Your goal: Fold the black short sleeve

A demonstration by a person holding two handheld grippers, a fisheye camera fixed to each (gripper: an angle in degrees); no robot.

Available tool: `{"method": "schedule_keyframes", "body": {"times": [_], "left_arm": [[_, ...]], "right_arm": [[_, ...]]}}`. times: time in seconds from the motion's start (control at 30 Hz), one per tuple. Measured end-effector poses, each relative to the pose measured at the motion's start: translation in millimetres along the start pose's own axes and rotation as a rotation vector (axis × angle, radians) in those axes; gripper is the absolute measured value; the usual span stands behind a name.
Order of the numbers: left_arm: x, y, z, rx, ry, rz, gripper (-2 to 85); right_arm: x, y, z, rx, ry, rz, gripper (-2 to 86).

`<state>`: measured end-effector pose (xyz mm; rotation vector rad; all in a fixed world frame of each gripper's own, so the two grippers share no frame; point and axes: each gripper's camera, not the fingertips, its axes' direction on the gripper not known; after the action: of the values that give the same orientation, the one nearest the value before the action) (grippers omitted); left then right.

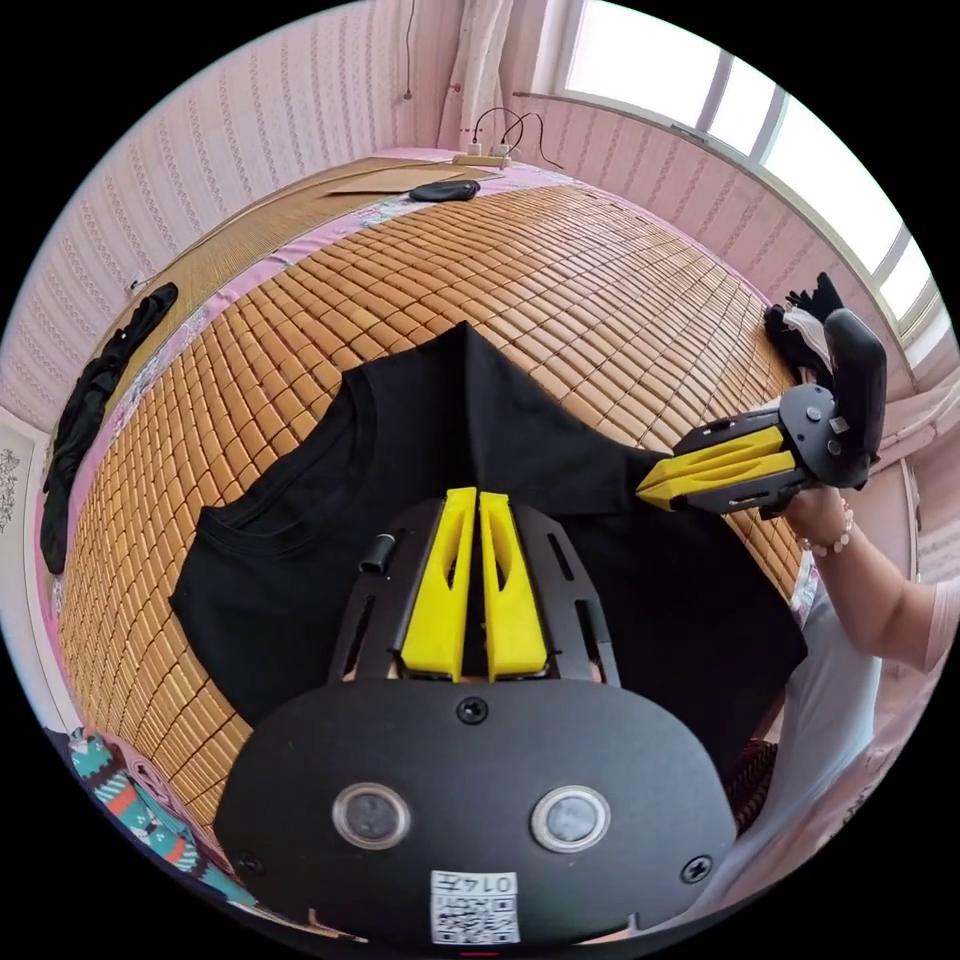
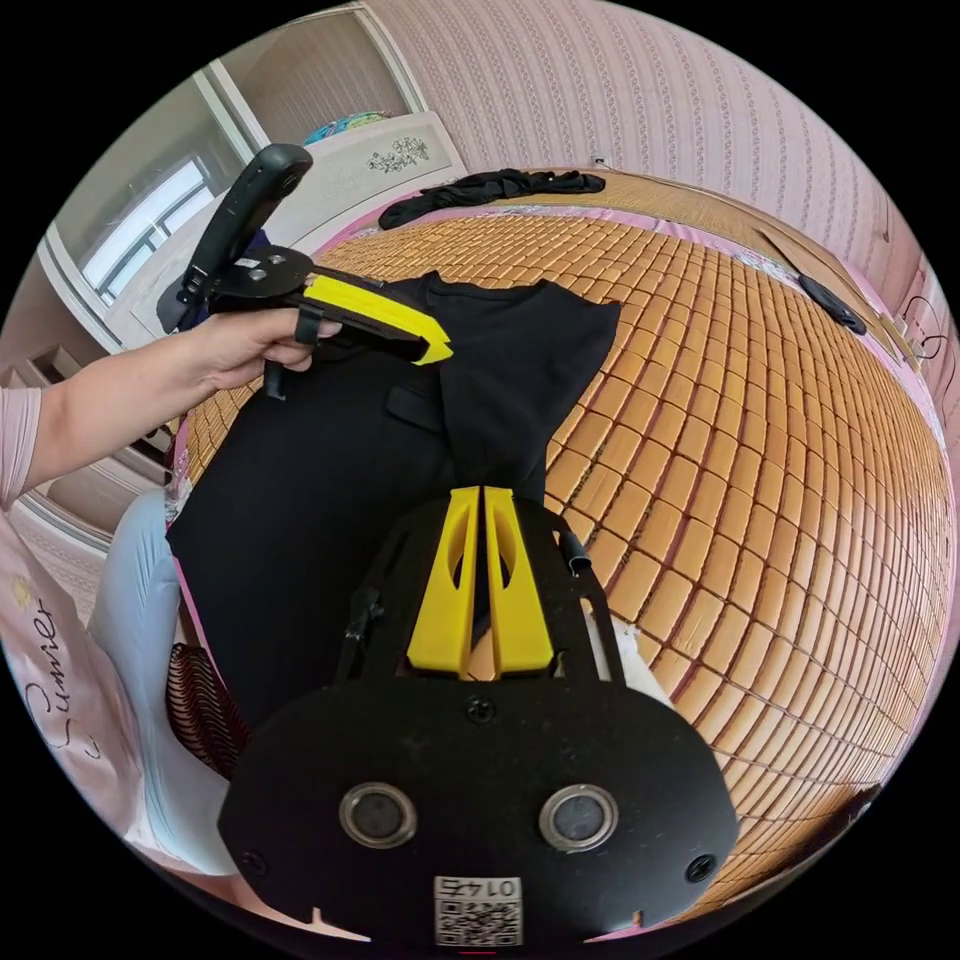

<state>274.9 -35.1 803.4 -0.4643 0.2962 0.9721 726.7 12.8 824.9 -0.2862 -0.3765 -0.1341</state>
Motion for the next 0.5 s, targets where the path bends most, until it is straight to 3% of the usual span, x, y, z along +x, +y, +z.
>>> {"method": "schedule_keyframes", "body": {"times": [0.13, 0.5], "left_arm": [[-9, 21, 9, -0.099, -0.023, 0.037, 2.0], [-104, 123, -88, 0.083, -0.077, -0.168, 5.7]], "right_arm": [[1, -2, -1, 0.012, -0.027, 0.014, -0.4], [2, -25, -32, 0.126, -0.03, 0.076, 2.3]]}}
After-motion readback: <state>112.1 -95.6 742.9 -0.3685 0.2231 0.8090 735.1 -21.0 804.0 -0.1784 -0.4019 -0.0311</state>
